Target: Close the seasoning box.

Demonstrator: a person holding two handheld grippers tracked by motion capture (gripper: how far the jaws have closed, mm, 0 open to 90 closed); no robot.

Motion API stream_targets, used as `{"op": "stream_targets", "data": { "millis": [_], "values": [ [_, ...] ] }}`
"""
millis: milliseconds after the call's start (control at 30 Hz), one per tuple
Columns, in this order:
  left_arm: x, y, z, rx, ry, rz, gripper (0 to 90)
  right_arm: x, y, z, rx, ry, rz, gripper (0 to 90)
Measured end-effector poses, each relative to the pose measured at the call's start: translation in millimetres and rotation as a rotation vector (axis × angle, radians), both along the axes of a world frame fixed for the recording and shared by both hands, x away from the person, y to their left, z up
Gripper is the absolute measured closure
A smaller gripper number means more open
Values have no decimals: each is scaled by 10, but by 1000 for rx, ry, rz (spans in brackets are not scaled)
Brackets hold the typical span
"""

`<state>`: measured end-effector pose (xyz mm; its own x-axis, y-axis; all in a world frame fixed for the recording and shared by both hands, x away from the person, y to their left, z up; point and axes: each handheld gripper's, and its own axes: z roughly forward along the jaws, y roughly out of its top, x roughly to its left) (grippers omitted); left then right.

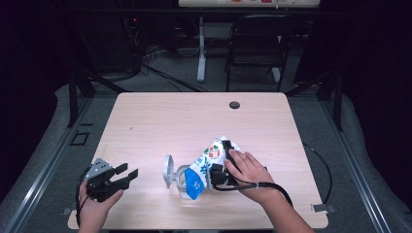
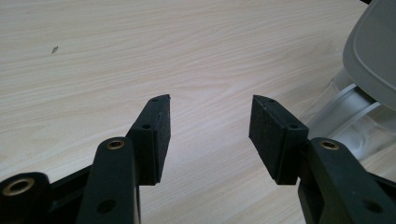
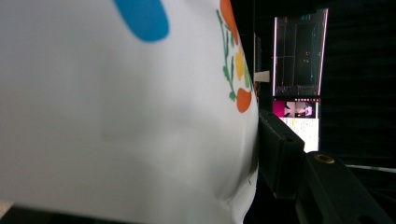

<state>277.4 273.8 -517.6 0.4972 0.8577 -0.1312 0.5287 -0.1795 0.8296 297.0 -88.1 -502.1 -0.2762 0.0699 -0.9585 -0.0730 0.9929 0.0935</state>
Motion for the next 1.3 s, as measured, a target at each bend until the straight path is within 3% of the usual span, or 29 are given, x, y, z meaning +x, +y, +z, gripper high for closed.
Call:
{"op": "stream_targets", "data": {
  "millis": [233,400,1300],
  "values": [
    [1,1,0,0,0,-1,490,-12,8,20,-25,-4,-15,527],
    [1,2,0,0,0,0,490,-2,2,5,-5,-1,1,528],
    [1,12,0,-1,3,2,490,-15,8,23,-32,0,-2,533]
  ]
}}
